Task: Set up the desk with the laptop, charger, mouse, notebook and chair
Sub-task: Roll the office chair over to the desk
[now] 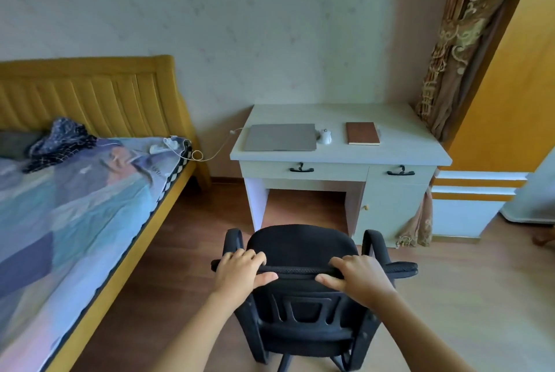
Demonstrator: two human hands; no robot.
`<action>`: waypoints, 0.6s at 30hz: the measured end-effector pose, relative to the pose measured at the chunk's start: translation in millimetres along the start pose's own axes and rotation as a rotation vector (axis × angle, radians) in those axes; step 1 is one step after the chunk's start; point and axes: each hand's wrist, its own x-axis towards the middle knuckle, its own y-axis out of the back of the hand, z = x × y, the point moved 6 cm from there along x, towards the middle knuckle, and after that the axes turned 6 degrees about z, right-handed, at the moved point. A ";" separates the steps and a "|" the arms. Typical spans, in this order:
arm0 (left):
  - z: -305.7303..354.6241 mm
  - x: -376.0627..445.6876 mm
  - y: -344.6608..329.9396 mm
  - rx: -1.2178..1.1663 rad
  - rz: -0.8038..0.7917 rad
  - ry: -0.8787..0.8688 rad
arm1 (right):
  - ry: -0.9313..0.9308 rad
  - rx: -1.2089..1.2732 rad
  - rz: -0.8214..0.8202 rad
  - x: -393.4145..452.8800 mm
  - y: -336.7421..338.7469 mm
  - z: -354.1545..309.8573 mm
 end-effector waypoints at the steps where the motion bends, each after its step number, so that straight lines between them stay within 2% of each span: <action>1: -7.6 9.2 -2.9 0.005 -0.014 0.016 | 0.001 0.006 -0.012 13.8 -3.3 2.1; 6: -36.2 58.3 -19.3 0.075 -0.042 0.053 | -0.022 0.039 -0.012 70.1 -16.2 18.5; 9: -47.7 83.8 -26.8 0.044 -0.089 0.056 | -0.029 0.042 0.007 97.4 -22.9 25.1; 14: -63.4 126.0 -31.8 -0.009 -0.017 0.041 | -0.033 0.035 0.023 133.0 -28.9 37.8; 18: -76.5 157.7 -40.4 -0.028 -0.077 0.036 | -0.020 0.025 0.020 163.5 -31.3 44.9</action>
